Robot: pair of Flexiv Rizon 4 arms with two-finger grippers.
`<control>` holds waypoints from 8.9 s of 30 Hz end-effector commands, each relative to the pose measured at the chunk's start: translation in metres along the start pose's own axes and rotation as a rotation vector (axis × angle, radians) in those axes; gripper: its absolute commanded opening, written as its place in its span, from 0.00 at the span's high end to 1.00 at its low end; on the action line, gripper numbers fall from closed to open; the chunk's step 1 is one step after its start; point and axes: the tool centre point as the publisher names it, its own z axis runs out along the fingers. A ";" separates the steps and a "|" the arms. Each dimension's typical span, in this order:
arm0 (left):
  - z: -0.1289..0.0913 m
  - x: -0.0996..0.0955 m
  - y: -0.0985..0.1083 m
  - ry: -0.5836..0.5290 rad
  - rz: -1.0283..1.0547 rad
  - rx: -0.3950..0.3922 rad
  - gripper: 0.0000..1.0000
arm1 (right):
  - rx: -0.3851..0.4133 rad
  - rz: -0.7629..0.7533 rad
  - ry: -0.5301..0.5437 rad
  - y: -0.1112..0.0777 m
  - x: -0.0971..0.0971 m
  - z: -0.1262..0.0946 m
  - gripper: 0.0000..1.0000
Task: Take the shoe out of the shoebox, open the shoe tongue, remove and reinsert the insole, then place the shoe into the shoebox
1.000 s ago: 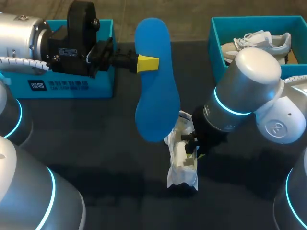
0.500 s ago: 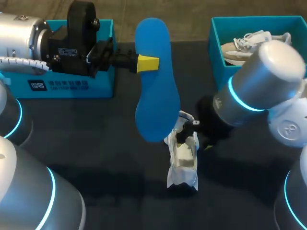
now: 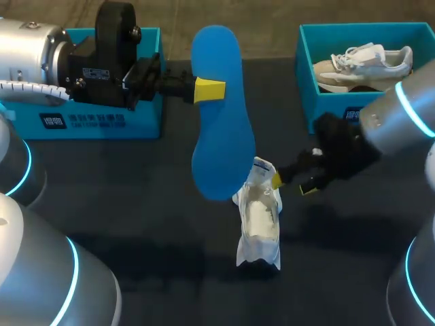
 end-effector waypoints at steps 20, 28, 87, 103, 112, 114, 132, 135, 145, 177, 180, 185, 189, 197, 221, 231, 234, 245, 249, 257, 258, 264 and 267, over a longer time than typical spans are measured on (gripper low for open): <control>0.002 -0.012 0.000 0.002 0.054 0.007 1.00 | -0.040 0.050 0.261 0.004 0.011 -0.039 0.00; 0.001 -0.030 0.004 0.004 0.235 -0.004 1.00 | -0.010 0.088 0.346 0.007 0.003 -0.046 0.00; 0.012 -0.084 0.057 -0.110 1.741 -0.217 1.00 | -0.018 0.195 0.749 0.039 0.019 -0.084 0.00; 0.012 -0.094 0.069 -0.111 1.858 -0.232 1.00 | -0.043 0.187 0.793 0.045 0.024 -0.088 0.00; 0.012 -0.094 0.069 -0.111 1.858 -0.232 1.00 | -0.043 0.187 0.793 0.045 0.024 -0.088 0.00; 0.012 -0.094 0.069 -0.111 1.858 -0.232 1.00 | -0.043 0.187 0.793 0.045 0.024 -0.088 0.00; 0.012 -0.116 0.105 -0.149 2.080 -0.217 1.00 | -0.043 0.187 0.793 0.045 0.024 -0.088 0.00; 0.018 -0.121 0.114 -0.132 2.136 -0.259 1.00 | -0.043 0.187 0.793 0.045 0.024 -0.088 0.00; 0.020 -0.141 0.137 -0.241 2.223 -0.264 1.00 | -0.043 0.187 0.793 0.045 0.024 -0.088 0.00; 0.048 -0.156 0.158 -0.153 2.308 -0.321 1.00 | -0.082 0.171 0.809 0.081 0.058 -0.065 0.00; 0.053 -0.156 0.161 -0.148 2.320 -0.313 1.00 | -0.088 0.171 0.814 0.083 0.061 -0.063 0.00; 0.056 -0.158 0.163 -0.162 2.326 -0.302 1.00 | -0.087 0.169 0.826 0.085 0.065 -0.061 0.00; 0.060 -0.162 0.166 -0.172 2.335 -0.356 1.00 | -0.086 0.169 0.841 0.086 0.067 -0.058 0.00; 0.060 -0.162 0.166 -0.172 2.335 -0.356 1.00 | -0.084 0.175 0.855 0.089 0.070 -0.048 0.00; 0.060 -0.162 0.166 -0.172 2.335 -0.356 1.00 | -0.130 0.250 0.841 0.097 0.095 -0.029 0.54; 0.060 -0.162 0.166 -0.172 2.335 -0.356 1.00 | -0.136 0.316 0.780 0.096 0.100 -0.028 0.60; 0.060 -0.162 0.166 -0.172 2.335 -0.356 1.00 | -0.136 0.318 0.774 0.096 0.102 -0.029 0.62; 0.060 -0.162 0.166 -0.172 2.335 -0.356 1.00 | -0.132 0.346 0.774 0.099 0.104 -0.024 0.71; 0.060 -0.162 0.166 -0.172 2.335 -0.356 1.00 | -0.132 0.357 0.765 0.099 0.105 -0.025 0.79; 0.060 -0.162 0.166 -0.172 2.335 -0.356 1.00 | -0.147 0.378 0.761 0.098 0.103 -0.026 0.84; 0.060 -0.162 0.166 -0.172 2.335 -0.356 1.00 | -0.149 0.379 0.762 0.098 0.103 -0.026 0.83; 0.060 -0.162 0.166 -0.172 2.335 -0.356 1.00 | -0.150 0.373 0.770 0.098 0.103 -0.025 1.00; 0.060 -0.162 0.166 -0.171 2.333 -0.354 0.95 | -0.148 0.371 0.770 0.099 0.104 -0.025 1.00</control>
